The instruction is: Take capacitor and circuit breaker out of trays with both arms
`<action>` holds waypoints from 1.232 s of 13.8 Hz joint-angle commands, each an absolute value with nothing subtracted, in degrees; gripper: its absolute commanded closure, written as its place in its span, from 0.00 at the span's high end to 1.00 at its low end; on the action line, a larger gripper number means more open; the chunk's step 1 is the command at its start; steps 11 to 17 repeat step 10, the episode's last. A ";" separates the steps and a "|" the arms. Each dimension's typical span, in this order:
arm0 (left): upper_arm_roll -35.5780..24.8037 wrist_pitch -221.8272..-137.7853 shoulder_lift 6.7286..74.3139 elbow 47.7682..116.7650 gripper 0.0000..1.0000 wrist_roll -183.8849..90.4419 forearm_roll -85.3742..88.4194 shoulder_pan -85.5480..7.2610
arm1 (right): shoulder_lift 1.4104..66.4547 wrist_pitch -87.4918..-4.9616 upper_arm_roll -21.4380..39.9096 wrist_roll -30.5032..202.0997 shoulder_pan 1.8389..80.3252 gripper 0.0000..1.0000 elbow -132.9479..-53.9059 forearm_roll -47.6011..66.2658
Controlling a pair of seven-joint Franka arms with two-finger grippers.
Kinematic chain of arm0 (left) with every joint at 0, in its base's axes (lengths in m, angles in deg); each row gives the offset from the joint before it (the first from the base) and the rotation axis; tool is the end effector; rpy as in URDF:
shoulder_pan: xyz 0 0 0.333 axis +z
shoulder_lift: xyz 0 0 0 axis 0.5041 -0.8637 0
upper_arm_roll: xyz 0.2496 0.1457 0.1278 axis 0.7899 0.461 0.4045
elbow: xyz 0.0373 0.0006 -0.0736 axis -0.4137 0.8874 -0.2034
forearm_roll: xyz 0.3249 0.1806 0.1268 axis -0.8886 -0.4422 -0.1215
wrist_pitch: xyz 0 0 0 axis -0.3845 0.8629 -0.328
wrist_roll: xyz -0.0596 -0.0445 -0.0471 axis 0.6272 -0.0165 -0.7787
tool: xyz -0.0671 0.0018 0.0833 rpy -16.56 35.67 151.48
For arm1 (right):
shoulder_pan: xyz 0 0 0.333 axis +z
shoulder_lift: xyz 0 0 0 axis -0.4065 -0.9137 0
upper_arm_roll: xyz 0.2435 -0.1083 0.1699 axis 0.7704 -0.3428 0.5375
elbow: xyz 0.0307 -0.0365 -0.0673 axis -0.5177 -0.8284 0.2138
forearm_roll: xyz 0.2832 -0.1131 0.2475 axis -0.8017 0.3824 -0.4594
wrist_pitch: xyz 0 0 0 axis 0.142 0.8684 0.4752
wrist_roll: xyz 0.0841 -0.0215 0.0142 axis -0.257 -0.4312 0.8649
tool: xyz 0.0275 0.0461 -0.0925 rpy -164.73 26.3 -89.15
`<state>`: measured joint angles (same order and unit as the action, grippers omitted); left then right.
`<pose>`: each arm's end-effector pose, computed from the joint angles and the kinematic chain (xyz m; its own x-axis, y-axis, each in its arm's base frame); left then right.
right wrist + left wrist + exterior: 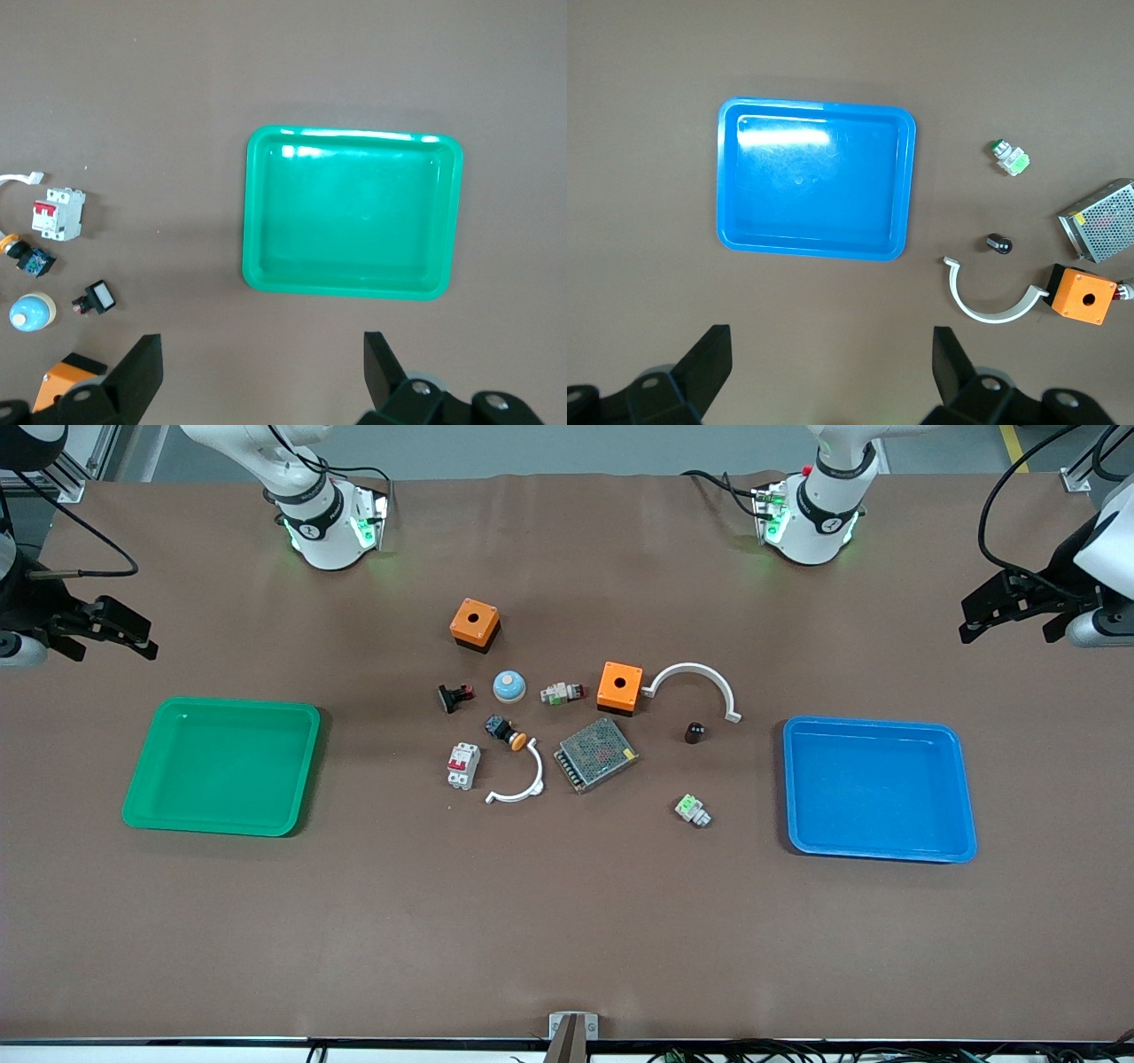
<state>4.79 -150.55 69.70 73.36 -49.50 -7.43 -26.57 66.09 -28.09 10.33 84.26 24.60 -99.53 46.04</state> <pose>0.5296 -0.0429 0.6491 0.9999 -0.0119 0.0098 -0.0118 -0.9999 -0.0074 0.5136 -0.0356 0.5922 0.9998 -0.0041 0.0173 -0.0039 -0.9999 -0.0142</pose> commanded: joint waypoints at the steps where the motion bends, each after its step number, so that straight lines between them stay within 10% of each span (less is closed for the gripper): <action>1: 4.68 -150.53 69.04 72.11 1.00 -49.83 -8.35 -26.67 | 63.99 -28.25 11.35 84.90 23.19 1.00 -96.89 46.62; 17: 4.68 -150.36 67.55 70.27 1.00 -49.74 -8.00 -26.58 | 61.79 -28.16 11.35 84.81 23.28 1.00 -94.60 45.74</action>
